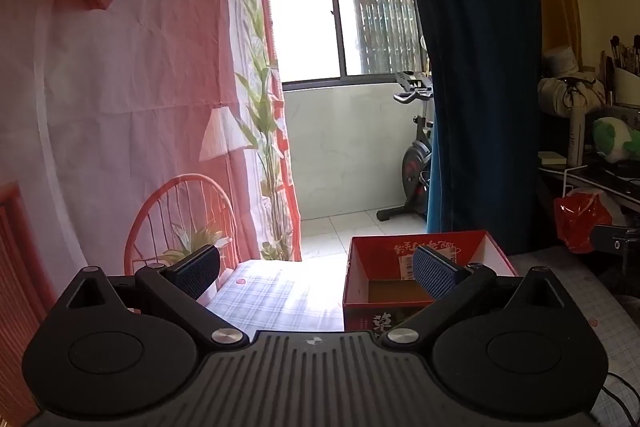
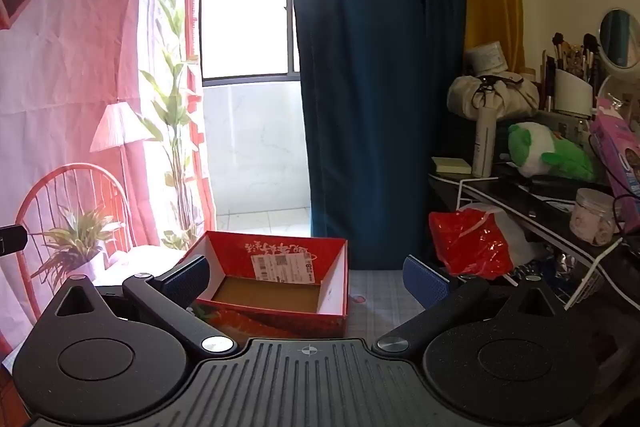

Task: Organize soft objects

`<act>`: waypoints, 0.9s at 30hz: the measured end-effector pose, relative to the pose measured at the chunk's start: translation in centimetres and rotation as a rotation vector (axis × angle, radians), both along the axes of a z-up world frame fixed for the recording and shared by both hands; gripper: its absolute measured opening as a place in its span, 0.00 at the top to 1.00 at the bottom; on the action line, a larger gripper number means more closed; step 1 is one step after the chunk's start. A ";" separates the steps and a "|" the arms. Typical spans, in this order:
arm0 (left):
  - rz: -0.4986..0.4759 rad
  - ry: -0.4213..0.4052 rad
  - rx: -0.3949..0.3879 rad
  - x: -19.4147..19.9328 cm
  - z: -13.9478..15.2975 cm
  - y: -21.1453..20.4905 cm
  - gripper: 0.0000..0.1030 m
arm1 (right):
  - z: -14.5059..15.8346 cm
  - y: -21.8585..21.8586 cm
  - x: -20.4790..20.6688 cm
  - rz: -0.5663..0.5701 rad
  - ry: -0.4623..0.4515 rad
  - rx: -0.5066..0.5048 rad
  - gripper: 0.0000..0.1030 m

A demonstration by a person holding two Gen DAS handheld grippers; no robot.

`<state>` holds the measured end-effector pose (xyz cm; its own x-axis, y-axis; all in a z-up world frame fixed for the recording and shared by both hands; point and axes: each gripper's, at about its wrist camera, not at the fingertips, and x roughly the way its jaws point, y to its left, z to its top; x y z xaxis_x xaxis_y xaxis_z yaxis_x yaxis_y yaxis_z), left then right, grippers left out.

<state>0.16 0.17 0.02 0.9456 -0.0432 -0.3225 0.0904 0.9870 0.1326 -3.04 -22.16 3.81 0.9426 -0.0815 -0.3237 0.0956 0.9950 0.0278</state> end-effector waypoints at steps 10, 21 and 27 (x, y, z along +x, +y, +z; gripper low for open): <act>0.024 -0.021 0.001 0.1 0.0 0.4 0.00 | 0.2 0.1 -0.3 0.000 0.001 -0.007 0.00; 0.029 -0.028 0.005 0.3 -0.1 0.2 0.00 | 0.0 0.0 -0.2 -0.002 0.002 -0.003 0.00; 0.028 -0.025 0.001 0.4 -0.2 0.3 0.00 | 0.1 -0.1 0.0 -0.005 0.008 0.004 0.00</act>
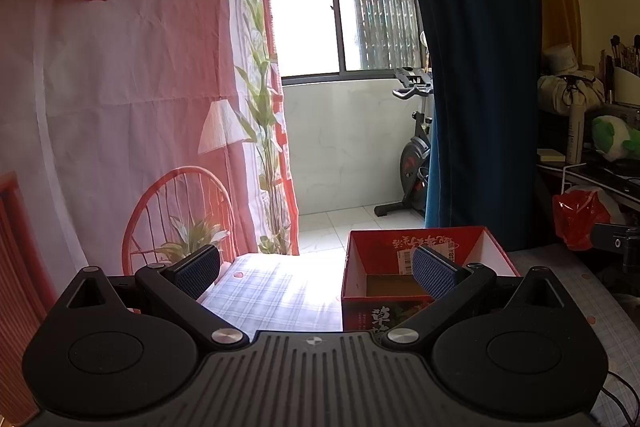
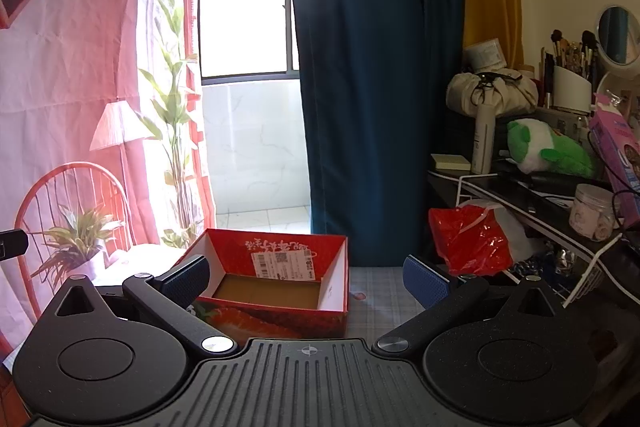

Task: Organize soft objects

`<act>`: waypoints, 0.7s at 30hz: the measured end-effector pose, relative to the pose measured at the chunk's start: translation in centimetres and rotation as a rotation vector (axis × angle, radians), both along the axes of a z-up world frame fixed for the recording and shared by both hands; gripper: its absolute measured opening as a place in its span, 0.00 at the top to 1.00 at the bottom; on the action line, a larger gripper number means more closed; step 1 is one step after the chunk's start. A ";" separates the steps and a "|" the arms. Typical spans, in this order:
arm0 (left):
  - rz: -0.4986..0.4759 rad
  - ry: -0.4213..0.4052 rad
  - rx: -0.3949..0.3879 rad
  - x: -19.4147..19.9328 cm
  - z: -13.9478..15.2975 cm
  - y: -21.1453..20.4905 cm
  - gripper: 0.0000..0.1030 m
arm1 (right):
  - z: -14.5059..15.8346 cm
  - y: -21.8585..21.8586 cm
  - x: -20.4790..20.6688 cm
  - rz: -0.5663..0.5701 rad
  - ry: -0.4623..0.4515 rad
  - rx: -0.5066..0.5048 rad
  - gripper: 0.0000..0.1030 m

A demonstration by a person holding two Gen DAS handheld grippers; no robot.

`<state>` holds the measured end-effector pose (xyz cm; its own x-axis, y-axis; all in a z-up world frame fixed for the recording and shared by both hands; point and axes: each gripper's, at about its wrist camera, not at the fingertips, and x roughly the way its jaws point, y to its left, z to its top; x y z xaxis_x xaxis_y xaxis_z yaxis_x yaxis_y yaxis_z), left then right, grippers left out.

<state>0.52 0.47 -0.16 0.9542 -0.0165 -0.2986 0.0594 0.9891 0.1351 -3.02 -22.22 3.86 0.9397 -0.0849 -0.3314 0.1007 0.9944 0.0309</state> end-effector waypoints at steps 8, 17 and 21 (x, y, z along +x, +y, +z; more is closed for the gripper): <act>-0.002 0.001 -0.003 0.1 -0.1 0.1 0.00 | 0.0 -0.2 0.2 -0.005 0.002 0.001 0.00; -0.008 0.009 -0.004 0.2 -0.3 0.0 0.00 | 0.1 -0.2 0.0 -0.003 0.004 0.003 0.00; -0.011 0.013 -0.004 0.2 -0.3 0.1 0.00 | 0.1 -0.2 0.0 -0.002 0.005 0.006 0.00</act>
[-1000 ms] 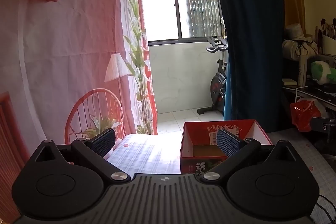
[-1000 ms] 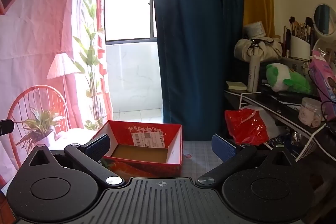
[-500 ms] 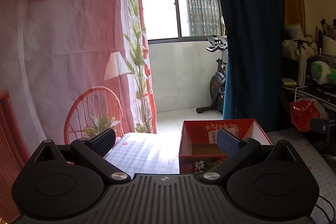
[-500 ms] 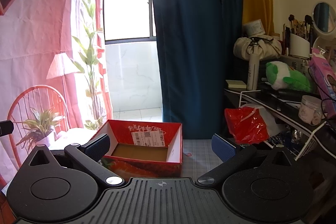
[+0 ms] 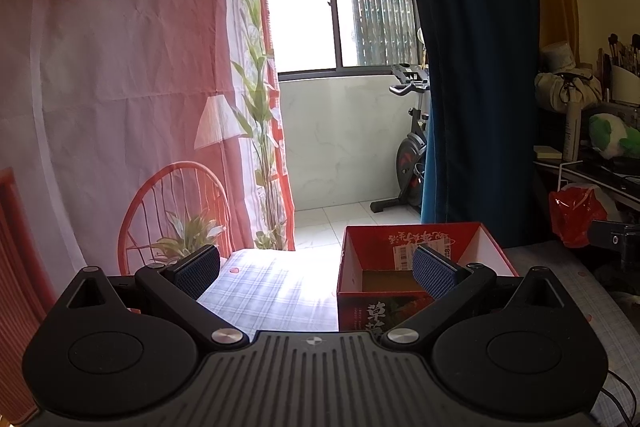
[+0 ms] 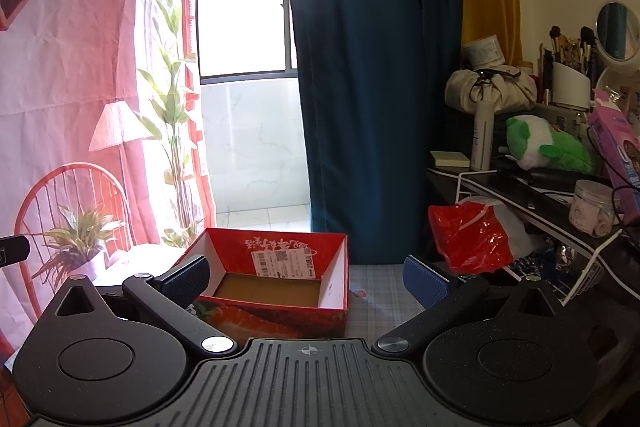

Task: Organize soft objects

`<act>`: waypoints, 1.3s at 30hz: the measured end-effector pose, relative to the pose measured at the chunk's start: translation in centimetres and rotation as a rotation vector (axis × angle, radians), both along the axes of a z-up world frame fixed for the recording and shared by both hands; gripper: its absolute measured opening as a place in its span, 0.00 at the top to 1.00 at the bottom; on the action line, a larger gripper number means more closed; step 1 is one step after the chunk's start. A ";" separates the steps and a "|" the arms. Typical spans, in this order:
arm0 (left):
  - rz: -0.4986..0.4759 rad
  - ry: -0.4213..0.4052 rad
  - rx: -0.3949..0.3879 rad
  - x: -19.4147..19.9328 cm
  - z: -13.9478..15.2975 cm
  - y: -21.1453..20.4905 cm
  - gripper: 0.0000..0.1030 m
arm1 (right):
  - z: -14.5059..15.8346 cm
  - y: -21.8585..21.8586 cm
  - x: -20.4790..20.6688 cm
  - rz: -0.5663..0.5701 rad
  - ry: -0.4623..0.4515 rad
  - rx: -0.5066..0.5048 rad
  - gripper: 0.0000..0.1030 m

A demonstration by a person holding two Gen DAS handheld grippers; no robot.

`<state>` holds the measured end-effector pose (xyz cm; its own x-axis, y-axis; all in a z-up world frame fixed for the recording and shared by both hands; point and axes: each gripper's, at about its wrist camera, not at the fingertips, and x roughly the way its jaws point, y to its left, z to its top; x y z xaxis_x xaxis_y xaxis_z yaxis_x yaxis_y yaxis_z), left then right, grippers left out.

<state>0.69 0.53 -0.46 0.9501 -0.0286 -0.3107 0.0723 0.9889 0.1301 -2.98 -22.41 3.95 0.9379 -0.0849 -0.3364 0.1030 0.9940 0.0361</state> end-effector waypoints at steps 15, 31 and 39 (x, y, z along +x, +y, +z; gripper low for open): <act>-0.003 -0.001 -0.002 -0.1 0.0 0.1 0.00 | -0.1 0.1 0.0 -0.001 0.002 -0.002 0.00; -0.002 -0.001 -0.002 -0.1 0.0 0.1 0.00 | -0.1 0.1 0.0 -0.002 0.000 -0.003 0.00; -0.009 0.023 -0.011 0.3 -0.1 0.2 0.00 | -0.1 0.1 0.1 0.005 0.002 0.004 0.00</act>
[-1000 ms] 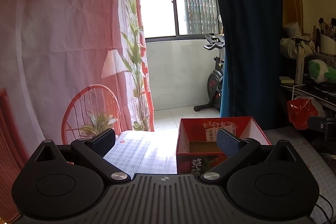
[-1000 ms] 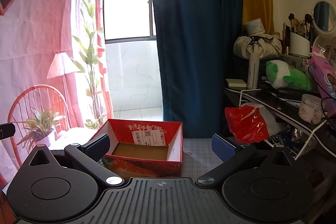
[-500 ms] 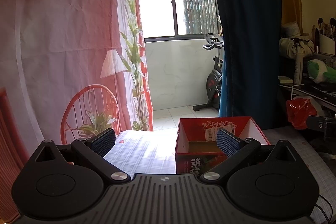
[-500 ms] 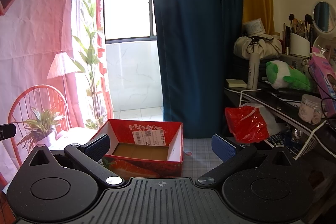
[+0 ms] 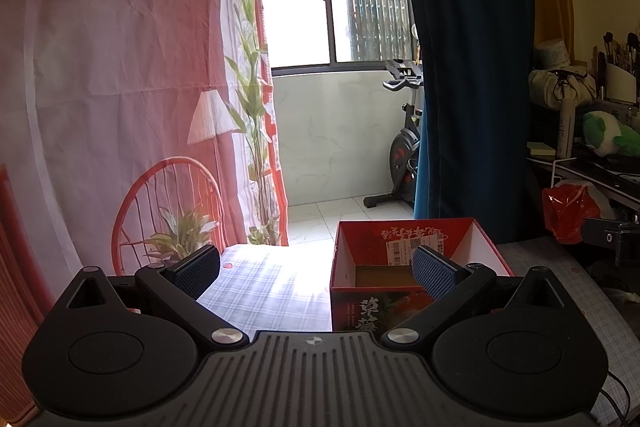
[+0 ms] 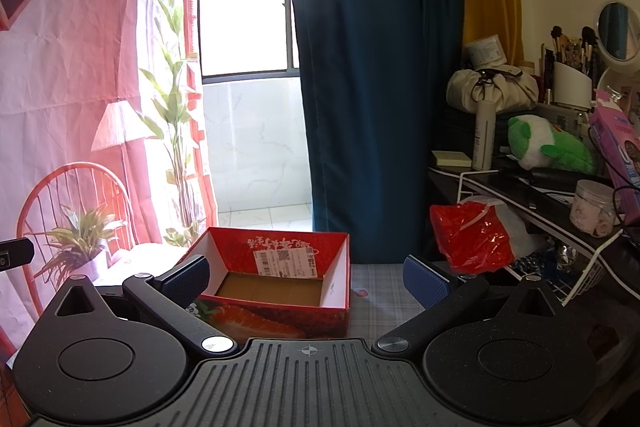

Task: Organize soft objects

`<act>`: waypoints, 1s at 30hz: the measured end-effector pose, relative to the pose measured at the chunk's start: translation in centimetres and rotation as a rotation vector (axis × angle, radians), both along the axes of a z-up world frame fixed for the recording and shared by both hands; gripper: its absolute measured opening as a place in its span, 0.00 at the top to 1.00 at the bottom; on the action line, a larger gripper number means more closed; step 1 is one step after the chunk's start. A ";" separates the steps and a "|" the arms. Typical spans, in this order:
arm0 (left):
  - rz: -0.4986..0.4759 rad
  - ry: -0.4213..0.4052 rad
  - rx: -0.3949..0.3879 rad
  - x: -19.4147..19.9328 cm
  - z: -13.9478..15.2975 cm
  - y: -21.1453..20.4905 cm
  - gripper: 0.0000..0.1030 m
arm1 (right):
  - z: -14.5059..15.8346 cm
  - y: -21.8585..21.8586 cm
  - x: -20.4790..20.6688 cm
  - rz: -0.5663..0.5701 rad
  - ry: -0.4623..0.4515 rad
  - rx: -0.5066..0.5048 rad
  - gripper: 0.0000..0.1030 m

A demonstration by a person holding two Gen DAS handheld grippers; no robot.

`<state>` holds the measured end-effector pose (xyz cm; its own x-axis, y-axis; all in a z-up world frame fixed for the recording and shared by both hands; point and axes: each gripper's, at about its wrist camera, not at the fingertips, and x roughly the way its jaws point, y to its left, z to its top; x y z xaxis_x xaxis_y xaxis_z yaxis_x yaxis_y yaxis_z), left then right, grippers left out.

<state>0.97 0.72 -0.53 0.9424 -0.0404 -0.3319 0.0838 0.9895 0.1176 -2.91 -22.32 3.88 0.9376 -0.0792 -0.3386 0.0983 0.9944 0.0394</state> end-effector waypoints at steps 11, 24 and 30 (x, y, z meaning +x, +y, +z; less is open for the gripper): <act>0.023 0.062 -0.045 1.7 -0.8 1.6 0.00 | -0.4 0.1 0.5 0.002 0.014 0.003 0.00; 0.052 0.163 -0.133 5.9 -5.7 3.7 0.00 | -6.3 -0.4 3.9 0.128 0.004 0.097 0.00; 0.015 0.230 -0.146 7.0 -8.7 4.0 0.00 | -10.1 0.0 5.4 0.173 0.107 0.130 0.00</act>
<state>7.97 4.71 -9.19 0.8439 -0.0901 -0.5289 0.0770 0.9959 -0.0467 2.44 -22.36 -6.19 0.8916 0.1297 -0.4338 -0.0622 0.9841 0.1663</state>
